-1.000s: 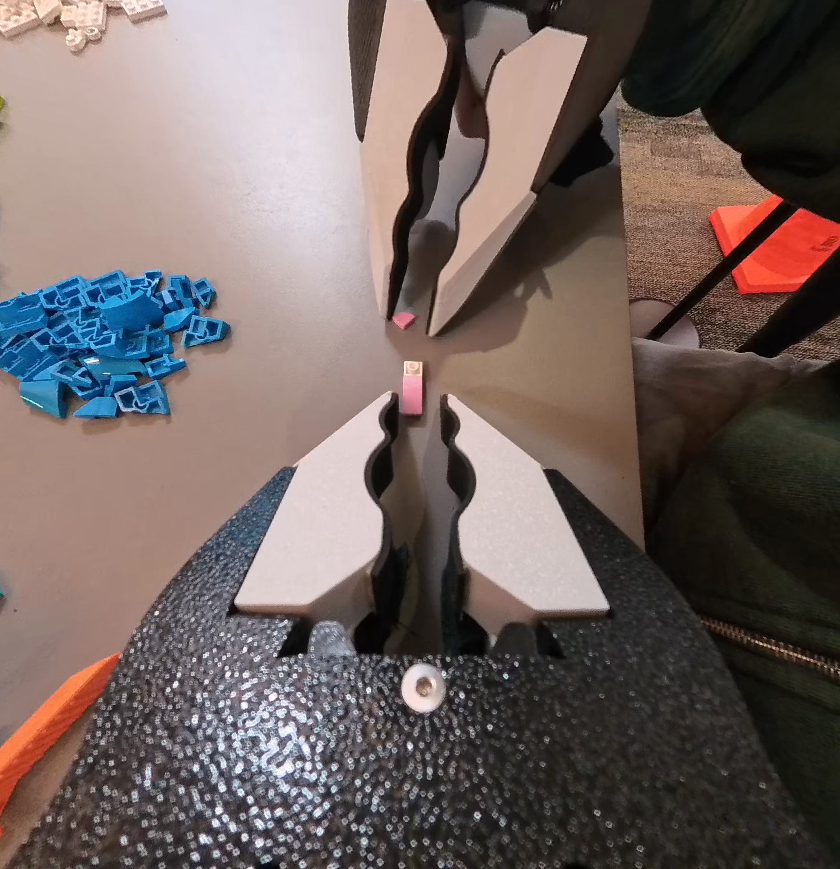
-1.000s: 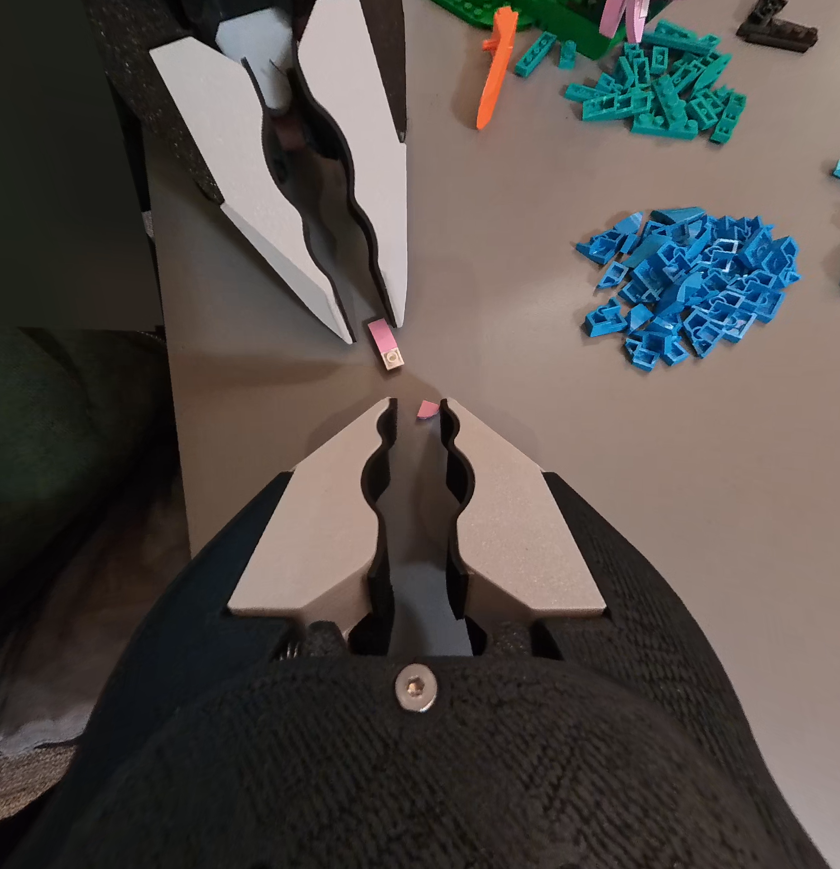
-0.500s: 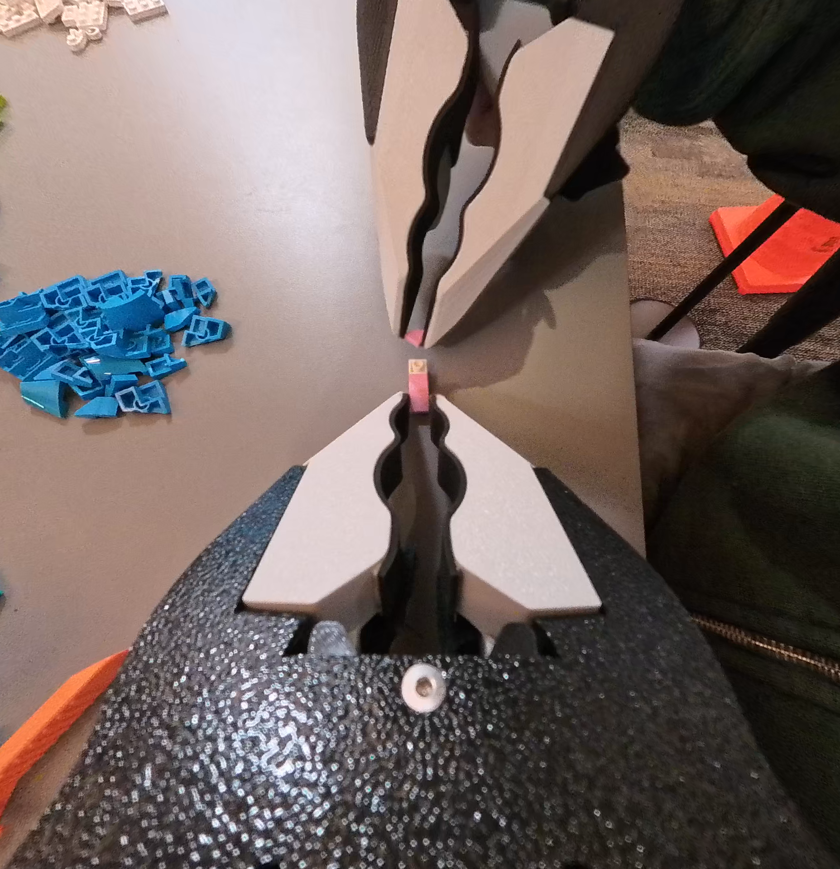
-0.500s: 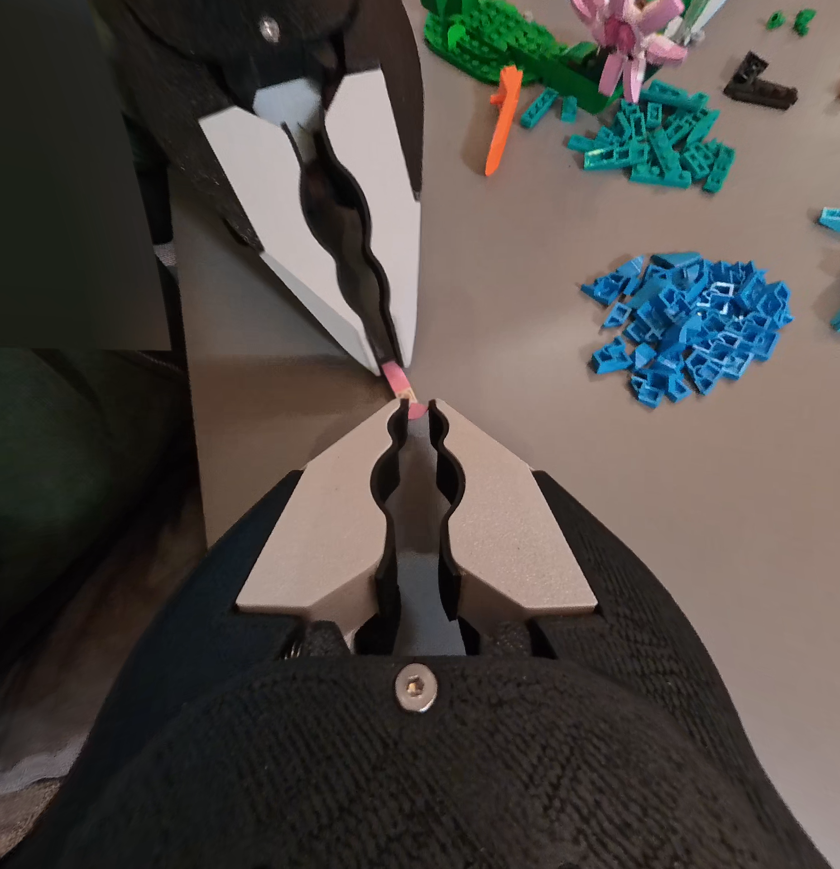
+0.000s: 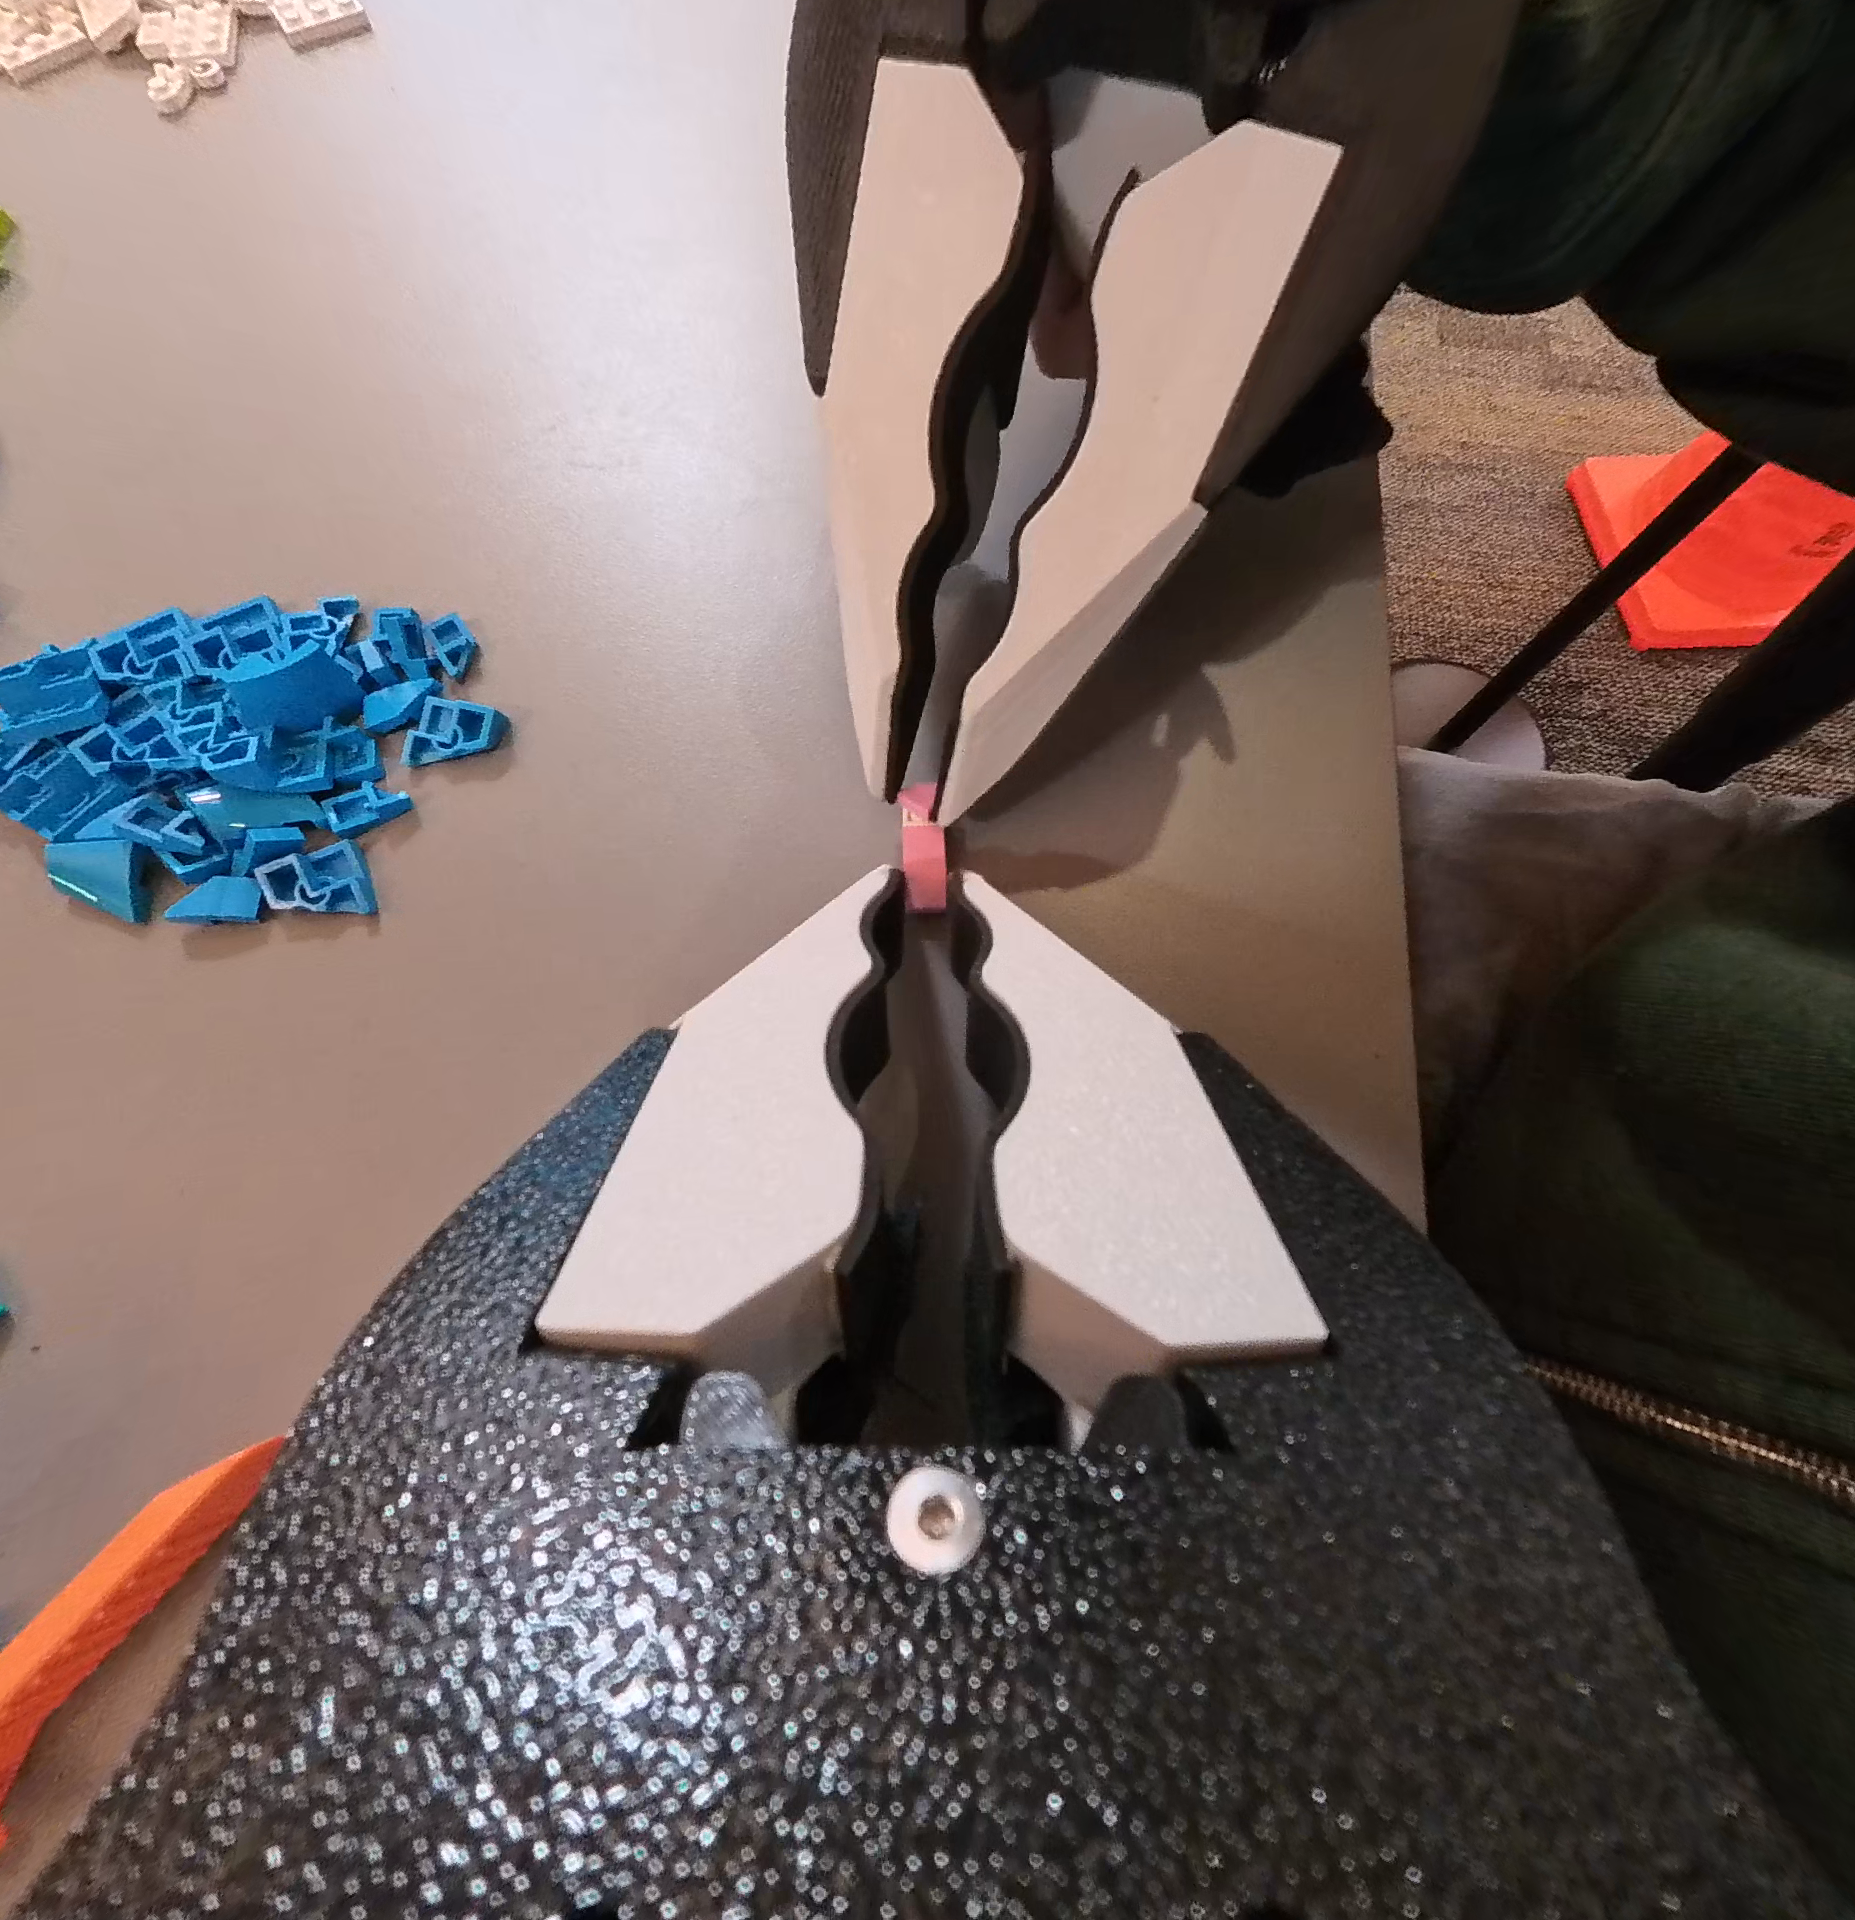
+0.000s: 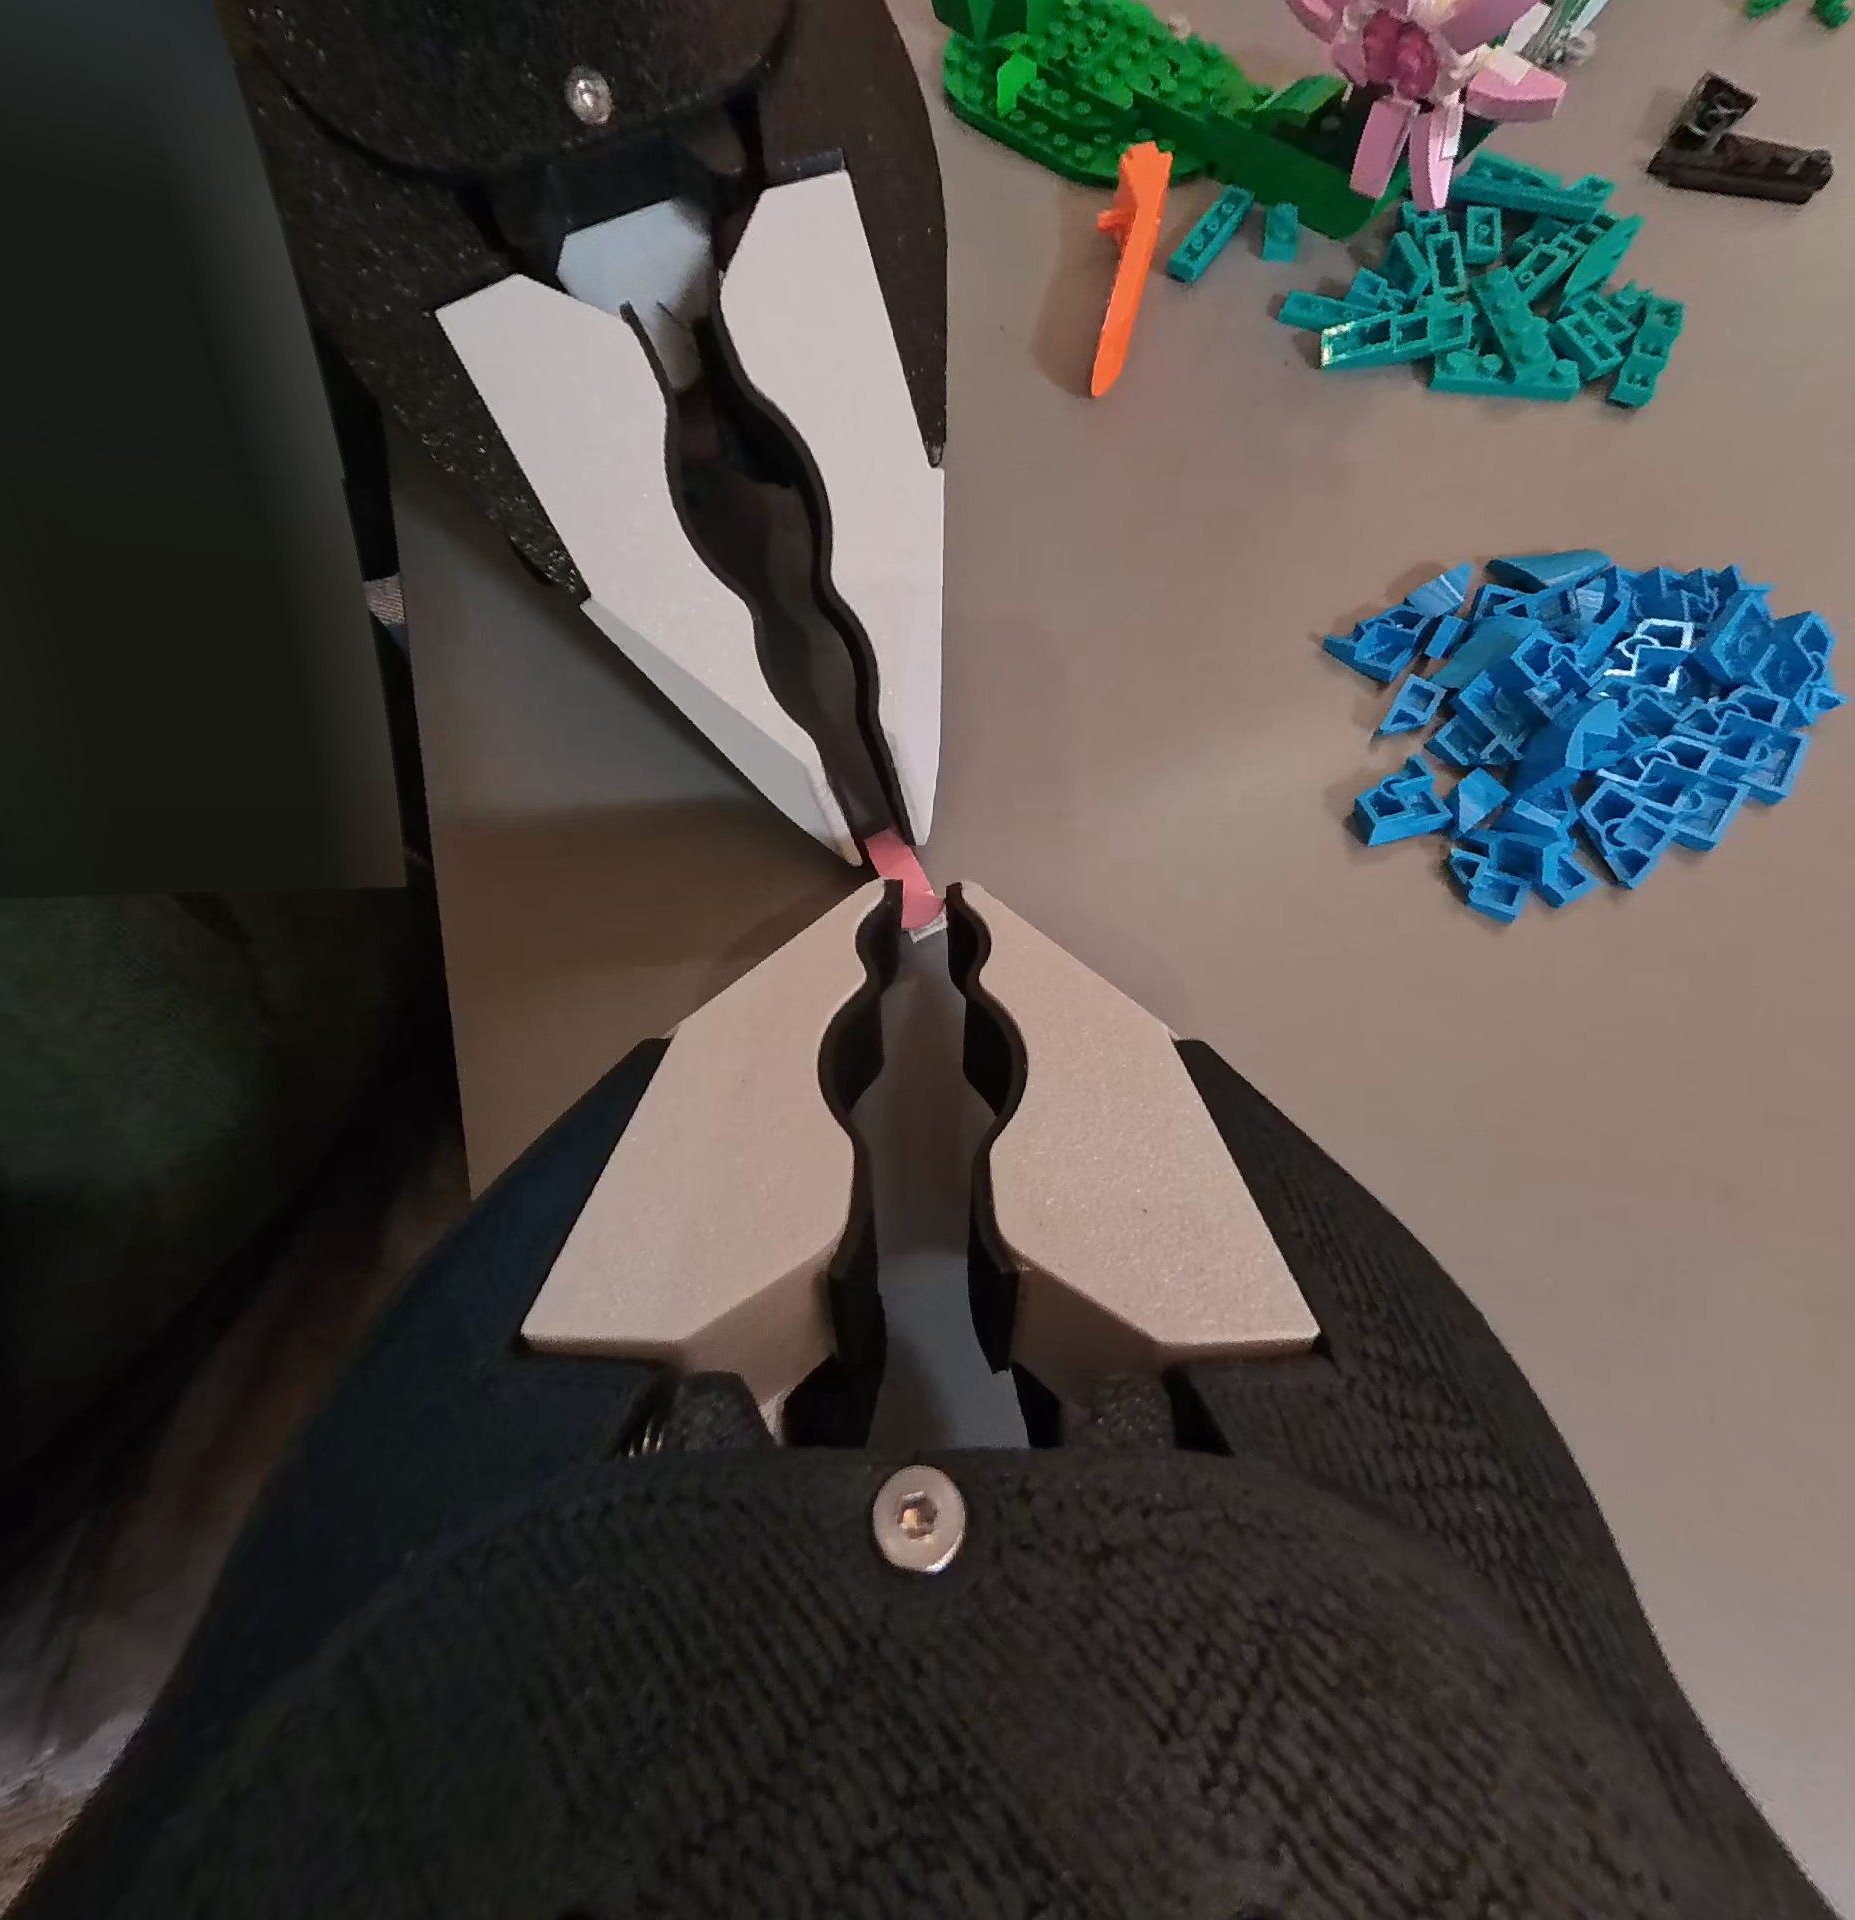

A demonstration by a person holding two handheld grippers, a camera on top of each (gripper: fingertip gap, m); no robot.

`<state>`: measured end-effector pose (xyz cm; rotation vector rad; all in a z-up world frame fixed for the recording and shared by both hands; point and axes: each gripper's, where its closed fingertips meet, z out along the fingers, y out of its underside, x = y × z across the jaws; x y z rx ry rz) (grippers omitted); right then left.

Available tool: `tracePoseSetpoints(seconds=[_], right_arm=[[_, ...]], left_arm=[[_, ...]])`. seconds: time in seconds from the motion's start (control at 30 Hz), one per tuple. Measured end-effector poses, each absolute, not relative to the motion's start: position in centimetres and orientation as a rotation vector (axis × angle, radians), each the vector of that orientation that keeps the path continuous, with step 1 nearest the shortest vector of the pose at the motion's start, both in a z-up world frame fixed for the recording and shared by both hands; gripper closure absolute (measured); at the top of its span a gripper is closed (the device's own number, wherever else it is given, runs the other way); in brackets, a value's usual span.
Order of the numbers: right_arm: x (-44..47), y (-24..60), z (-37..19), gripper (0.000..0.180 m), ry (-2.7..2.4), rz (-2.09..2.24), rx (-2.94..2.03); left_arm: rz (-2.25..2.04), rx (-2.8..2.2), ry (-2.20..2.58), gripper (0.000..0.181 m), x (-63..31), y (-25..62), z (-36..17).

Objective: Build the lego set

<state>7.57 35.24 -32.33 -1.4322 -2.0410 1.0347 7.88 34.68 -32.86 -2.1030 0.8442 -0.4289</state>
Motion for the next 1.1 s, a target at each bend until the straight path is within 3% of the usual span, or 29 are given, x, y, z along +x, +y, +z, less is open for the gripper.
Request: tracePoseSetpoints(seconds=[0.77, 1.1], right_arm=[[9.1, 36.7, -31.6, 0.162, -2.032, 1.039, -1.429], [9.0, 36.4, -32.9, 0.169, -2.098, 0.968, -1.406]], left_arm=[[-0.429, -2.103, 0.846, 0.175, 7.9, 34.7, -32.9], [-0.428, -2.103, 0.843, 0.174, 7.9, 34.7, -32.9]])
